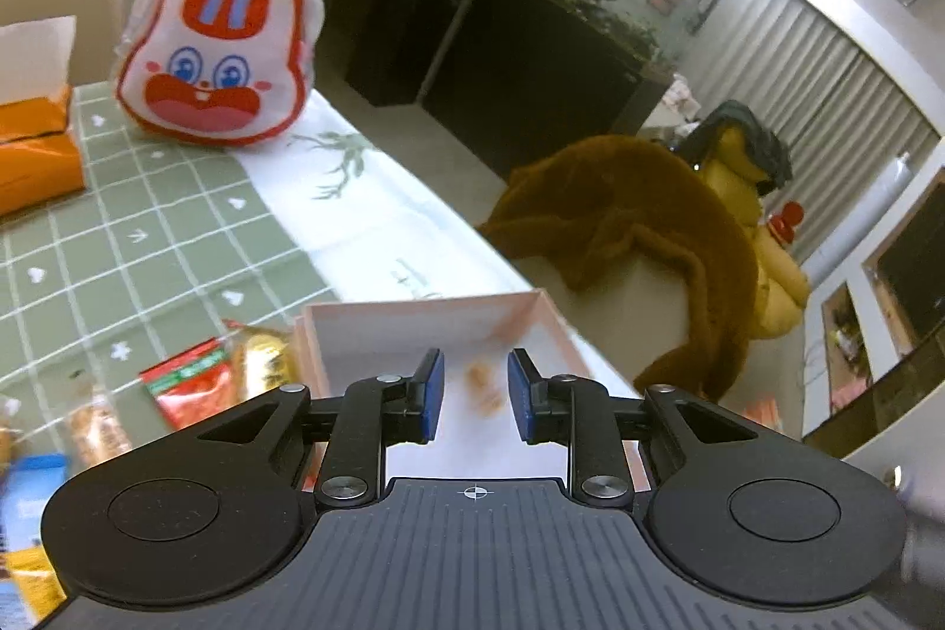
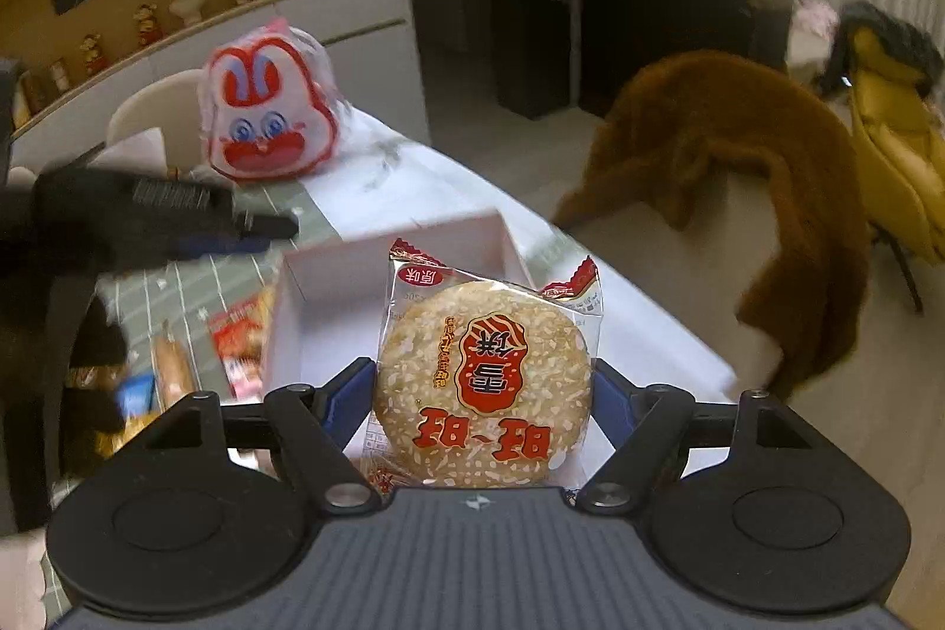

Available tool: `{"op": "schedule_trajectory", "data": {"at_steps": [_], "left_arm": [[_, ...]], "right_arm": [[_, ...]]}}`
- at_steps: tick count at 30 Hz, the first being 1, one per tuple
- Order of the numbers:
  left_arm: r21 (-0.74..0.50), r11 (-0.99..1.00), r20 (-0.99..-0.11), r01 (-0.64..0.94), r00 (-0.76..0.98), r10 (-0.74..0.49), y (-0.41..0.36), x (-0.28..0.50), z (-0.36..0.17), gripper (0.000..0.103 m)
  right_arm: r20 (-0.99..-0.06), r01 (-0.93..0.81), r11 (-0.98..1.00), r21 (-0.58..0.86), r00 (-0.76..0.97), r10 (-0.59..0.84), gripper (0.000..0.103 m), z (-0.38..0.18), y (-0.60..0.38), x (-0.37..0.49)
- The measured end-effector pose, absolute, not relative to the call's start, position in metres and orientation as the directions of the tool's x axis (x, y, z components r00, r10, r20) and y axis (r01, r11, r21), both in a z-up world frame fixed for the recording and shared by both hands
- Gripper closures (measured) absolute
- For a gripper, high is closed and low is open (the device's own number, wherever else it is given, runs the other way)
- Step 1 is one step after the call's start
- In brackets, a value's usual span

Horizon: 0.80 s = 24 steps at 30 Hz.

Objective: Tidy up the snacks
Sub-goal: 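Lower the rice cracker into the pink box with right tool while left drops candy in, then move right tool to the silver chocolate packet while left reaches the blue-white snack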

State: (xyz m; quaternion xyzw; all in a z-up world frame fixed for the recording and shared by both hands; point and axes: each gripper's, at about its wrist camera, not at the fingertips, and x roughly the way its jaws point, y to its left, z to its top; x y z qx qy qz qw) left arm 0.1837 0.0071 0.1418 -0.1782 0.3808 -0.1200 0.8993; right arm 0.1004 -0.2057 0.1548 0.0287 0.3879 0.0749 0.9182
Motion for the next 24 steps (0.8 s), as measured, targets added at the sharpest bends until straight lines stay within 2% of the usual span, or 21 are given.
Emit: {"op": "schedule_trajectory", "data": {"at_steps": [2, 4, 8, 18, 21, 24], "left_arm": [[-0.391, 0.918, -0.654, 0.069, 0.681, -0.33, 0.021, 0.18, 0.139, 0.075], [-0.395, 0.918, -0.658, 0.041, 0.685, -0.314, 0.038, 0.175, 0.135, 0.075], [-0.397, 0.918, -0.689, -0.022, 0.668, -0.282, 0.073, 0.15, 0.12, 0.075], [-0.413, 0.907, -0.758, -0.083, 0.583, -0.292, 0.097, 0.086, 0.06, 0.076], [-0.39, 0.918, -0.761, -0.069, 0.585, -0.279, 0.097, 0.078, 0.058, 0.075], [-0.353, 0.935, -0.751, -0.025, 0.603, -0.268, 0.096, 0.072, 0.066, 0.075]], "right_arm": [[-0.701, -0.124, 0.985, 0.116, 0.693, 0.17, 0.026, 0.157, -0.193, 0.122], [-0.695, -0.124, 0.983, 0.138, 0.695, 0.185, 0.018, 0.155, -0.182, 0.149], [-0.737, -0.119, 0.984, 0.136, 0.651, 0.18, 0.018, 0.145, -0.165, 0.183], [-0.799, -0.234, 0.935, 0.265, 0.489, 0.349, 0.018, 0.095, -0.158, 0.099], [-0.826, -0.254, 0.918, 0.306, 0.409, 0.388, 0.019, 0.07, -0.137, 0.101], [-0.83, -0.251, 0.92, 0.301, 0.407, 0.382, 0.019, 0.058, -0.114, 0.116]]}}
